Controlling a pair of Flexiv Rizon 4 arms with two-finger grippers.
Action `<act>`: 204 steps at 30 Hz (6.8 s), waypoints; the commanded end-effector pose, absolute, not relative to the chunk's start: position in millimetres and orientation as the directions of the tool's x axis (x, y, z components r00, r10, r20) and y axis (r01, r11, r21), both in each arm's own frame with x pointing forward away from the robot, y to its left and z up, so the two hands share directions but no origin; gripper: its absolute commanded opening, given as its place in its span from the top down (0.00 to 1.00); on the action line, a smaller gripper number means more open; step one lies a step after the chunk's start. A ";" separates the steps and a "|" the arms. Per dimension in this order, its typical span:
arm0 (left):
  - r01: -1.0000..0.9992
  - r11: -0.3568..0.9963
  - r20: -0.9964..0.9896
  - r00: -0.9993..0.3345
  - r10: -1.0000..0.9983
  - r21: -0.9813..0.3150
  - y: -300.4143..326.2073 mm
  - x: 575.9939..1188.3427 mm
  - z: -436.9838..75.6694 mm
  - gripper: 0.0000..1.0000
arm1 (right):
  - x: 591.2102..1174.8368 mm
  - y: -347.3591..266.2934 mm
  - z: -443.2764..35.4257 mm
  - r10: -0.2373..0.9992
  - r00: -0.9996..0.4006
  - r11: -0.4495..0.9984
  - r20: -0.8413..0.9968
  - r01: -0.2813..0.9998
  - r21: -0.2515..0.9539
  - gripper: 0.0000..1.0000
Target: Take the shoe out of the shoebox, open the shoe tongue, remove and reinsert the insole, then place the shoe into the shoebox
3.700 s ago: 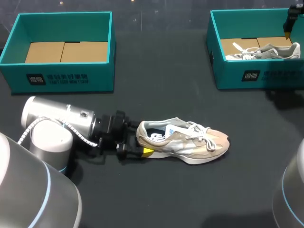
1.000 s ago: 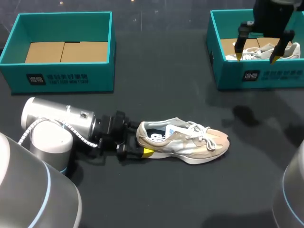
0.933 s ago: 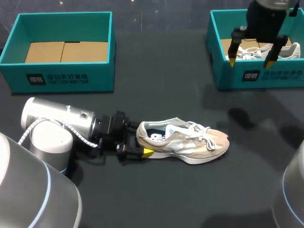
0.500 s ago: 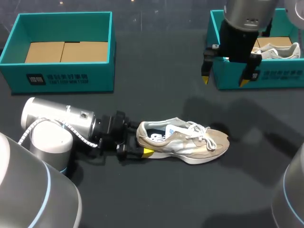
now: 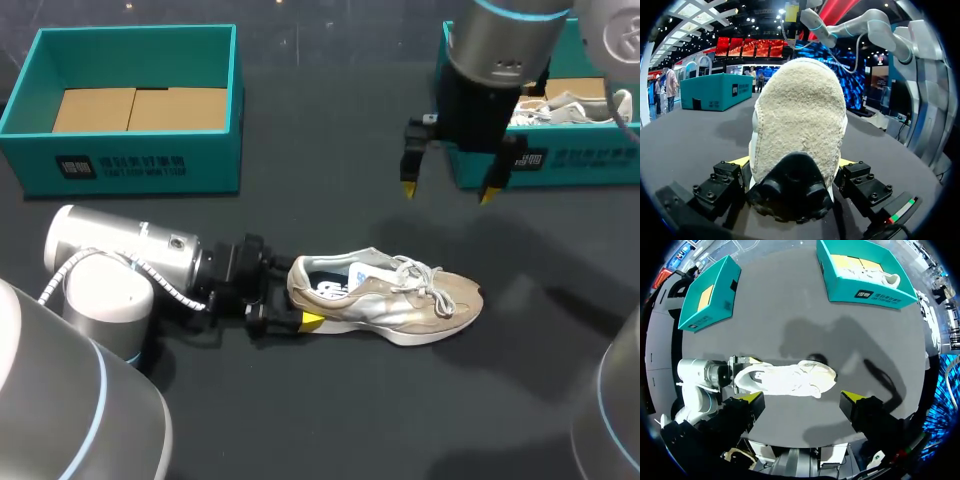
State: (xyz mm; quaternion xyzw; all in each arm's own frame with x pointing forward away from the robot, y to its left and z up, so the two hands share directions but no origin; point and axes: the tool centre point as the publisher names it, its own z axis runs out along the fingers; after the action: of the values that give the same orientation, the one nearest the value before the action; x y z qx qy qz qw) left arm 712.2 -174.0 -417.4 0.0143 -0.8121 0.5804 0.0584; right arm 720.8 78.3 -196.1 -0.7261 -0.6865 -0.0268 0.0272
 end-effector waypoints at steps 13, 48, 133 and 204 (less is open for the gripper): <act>-0.092 0.326 0.111 -0.993 0.042 -0.941 -173.1 707.8 -420.4 1.00 | 695.1 170.9 -214.2 0.998 0.069 -0.068 0.000 0.993 -0.097 0.00; -0.092 0.326 0.111 -0.993 0.042 -0.941 -173.1 707.8 -420.4 1.00 | 690.0 186.6 -287.3 0.964 0.197 -0.197 -0.179 0.980 0.020 0.00; -0.092 0.326 0.111 -0.993 0.042 -0.941 -173.1 707.8 -420.4 1.00 | 693.0 138.5 -323.9 0.914 0.259 -0.287 -0.312 0.957 -0.046 0.74; -0.092 0.326 0.111 -0.993 0.042 -0.941 -173.1 707.8 -420.4 1.00 | 704.8 21.9 -331.7 0.991 -0.088 0.051 -0.105 0.946 -0.319 0.57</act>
State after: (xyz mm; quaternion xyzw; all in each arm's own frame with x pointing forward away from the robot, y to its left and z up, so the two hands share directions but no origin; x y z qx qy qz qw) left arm 711.9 -174.2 -417.2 0.0144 -0.8121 0.5804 0.0584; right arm 707.7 26.1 -329.4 -0.6685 -0.7233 0.1577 0.0712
